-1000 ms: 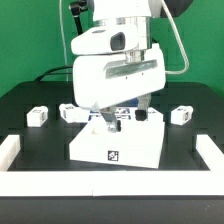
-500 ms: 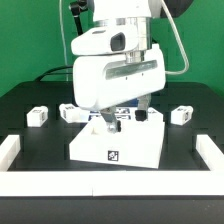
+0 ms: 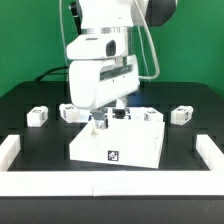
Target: Assemble square table
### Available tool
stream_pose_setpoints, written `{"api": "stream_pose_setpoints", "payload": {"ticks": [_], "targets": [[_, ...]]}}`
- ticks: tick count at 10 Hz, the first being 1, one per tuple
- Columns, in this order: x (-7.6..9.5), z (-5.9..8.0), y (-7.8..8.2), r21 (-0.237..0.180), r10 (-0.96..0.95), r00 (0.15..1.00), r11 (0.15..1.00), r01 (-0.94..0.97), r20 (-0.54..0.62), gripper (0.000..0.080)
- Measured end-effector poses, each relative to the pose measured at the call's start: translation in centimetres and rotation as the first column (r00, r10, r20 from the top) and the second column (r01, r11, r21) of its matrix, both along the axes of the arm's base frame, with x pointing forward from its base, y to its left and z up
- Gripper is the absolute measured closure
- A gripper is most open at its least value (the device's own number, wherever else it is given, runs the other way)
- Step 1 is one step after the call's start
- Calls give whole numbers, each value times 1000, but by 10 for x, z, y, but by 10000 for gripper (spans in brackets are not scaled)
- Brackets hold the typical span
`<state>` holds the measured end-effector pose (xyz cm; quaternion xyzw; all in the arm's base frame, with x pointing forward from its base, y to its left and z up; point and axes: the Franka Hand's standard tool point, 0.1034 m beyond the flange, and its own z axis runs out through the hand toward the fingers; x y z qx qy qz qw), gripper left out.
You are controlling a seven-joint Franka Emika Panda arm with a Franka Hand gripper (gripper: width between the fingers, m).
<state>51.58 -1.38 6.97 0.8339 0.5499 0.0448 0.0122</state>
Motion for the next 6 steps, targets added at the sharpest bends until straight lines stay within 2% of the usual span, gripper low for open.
{"api": "stream_pose_setpoints", "payload": {"ticks": [1, 2, 6], "targets": [[-4, 7, 12, -15, 71, 997, 997, -71, 4, 150], [-5, 11, 13, -23, 122, 992, 992, -122, 11, 150], [-6, 7, 10, -22, 127, 992, 992, -126, 3, 150]]}}
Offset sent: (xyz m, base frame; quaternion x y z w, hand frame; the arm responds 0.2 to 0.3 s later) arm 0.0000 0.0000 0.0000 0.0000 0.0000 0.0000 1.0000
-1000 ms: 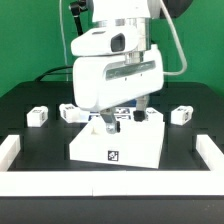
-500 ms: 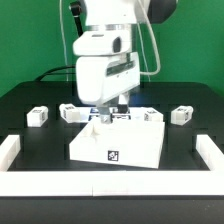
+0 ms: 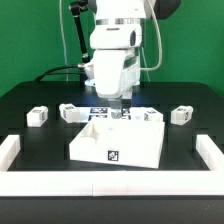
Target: Assemble square table
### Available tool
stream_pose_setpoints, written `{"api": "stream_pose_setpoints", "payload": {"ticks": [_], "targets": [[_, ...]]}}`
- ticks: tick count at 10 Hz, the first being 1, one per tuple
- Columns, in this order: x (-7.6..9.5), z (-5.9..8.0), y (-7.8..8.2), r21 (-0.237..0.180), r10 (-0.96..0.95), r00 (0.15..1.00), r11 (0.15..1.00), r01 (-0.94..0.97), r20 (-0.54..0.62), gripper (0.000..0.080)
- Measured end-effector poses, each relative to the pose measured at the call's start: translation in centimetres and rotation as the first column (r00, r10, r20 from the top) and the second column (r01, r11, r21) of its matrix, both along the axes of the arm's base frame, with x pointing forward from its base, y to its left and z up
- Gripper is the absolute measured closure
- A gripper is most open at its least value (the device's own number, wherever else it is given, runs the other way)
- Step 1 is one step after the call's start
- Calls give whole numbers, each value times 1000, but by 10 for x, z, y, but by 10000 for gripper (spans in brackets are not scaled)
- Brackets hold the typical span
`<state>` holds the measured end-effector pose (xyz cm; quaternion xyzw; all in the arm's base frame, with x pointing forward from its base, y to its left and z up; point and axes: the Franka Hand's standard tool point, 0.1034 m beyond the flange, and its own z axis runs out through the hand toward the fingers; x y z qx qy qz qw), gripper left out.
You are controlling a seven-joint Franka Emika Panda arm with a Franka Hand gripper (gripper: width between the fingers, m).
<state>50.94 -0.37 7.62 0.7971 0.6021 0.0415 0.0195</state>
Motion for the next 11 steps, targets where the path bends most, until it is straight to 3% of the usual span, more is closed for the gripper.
{"api": "stream_pose_setpoints", "payload": {"ticks": [1, 2, 5, 10, 11], "targets": [[-4, -3, 4, 2, -21, 1000, 1000, 21, -1, 150], [-20, -12, 16, -2, -24, 1000, 1000, 24, -18, 150], [-61, -39, 27, 2, -39, 996, 999, 40, -83, 150], [-75, -62, 24, 10, -51, 993, 999, 52, -107, 150], [-75, -62, 24, 10, -50, 993, 999, 52, -107, 272]]}}
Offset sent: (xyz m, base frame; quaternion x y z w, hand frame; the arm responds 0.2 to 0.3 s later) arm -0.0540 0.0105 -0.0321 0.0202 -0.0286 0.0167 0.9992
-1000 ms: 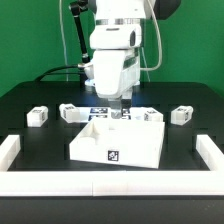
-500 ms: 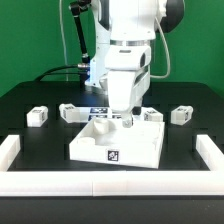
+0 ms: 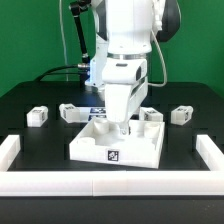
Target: Assemble square table
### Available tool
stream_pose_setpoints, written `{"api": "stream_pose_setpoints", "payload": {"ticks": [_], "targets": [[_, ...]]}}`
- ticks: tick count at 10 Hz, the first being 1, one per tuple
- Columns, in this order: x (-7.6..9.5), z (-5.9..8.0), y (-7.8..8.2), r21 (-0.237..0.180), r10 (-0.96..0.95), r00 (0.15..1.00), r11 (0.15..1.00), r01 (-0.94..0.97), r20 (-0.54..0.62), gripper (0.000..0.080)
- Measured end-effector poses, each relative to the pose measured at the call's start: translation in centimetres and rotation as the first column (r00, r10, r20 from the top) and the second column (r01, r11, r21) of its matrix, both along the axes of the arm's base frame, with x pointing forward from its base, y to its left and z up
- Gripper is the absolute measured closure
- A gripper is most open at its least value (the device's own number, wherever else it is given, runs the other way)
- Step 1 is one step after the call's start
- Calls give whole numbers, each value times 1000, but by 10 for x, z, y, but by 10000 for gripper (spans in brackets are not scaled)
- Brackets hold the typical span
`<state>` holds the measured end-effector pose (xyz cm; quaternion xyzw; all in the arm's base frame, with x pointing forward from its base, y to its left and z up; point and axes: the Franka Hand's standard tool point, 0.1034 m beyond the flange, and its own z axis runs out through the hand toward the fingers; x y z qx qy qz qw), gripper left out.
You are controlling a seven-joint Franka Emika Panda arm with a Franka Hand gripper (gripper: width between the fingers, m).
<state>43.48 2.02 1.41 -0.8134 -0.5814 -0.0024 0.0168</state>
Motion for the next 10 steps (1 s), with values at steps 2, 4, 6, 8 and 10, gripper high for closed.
{"api": "stream_pose_setpoints", "payload": {"ticks": [2, 4, 6, 8, 10], "targets": [[0, 0, 0, 0, 0, 1000, 1000, 0, -1, 407], [-1, 0, 0, 0, 0, 1000, 1000, 0, -1, 611], [0, 0, 0, 0, -1, 1000, 1000, 1, 0, 731], [0, 0, 0, 0, -1, 1000, 1000, 1, 0, 742], [0, 0, 0, 0, -1, 1000, 1000, 1, 0, 742]]}}
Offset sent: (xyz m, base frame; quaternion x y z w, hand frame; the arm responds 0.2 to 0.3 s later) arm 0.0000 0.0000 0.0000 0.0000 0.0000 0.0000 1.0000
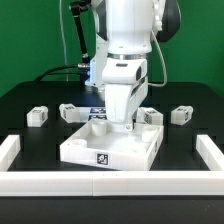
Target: Assemble square table
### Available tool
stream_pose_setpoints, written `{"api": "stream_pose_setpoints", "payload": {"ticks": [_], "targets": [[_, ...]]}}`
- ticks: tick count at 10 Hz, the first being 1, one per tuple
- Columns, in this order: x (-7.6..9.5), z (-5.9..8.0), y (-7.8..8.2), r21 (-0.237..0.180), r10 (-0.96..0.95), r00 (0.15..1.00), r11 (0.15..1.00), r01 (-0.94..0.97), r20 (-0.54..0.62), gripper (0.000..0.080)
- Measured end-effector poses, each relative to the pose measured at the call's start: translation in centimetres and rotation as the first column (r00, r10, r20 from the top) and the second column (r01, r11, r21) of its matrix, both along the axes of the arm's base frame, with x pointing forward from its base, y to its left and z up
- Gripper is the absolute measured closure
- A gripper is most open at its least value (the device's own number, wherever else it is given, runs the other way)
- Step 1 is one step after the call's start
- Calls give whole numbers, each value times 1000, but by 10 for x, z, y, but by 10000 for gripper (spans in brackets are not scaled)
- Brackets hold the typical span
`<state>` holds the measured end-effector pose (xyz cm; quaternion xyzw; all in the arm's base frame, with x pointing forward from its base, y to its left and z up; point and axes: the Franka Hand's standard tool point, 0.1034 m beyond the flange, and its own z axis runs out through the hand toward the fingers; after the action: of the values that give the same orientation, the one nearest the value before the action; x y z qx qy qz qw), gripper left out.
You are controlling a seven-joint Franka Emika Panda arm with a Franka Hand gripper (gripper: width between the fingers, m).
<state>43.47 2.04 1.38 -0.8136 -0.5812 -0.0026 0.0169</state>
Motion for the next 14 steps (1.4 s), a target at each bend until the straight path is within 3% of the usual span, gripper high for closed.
{"api": "stream_pose_setpoints", "payload": {"ticks": [3, 4, 7, 11, 14], "targets": [[1, 0, 1, 1, 14, 1000, 1000, -14, 2, 742], [10, 0, 7, 7, 70, 997, 997, -70, 14, 742], [28, 0, 41, 11, 230, 970, 973, -231, 82, 742], [29, 0, 37, 10, 218, 973, 976, -219, 81, 742], [55, 0, 48, 6, 297, 948, 954, -300, 117, 742]]}}
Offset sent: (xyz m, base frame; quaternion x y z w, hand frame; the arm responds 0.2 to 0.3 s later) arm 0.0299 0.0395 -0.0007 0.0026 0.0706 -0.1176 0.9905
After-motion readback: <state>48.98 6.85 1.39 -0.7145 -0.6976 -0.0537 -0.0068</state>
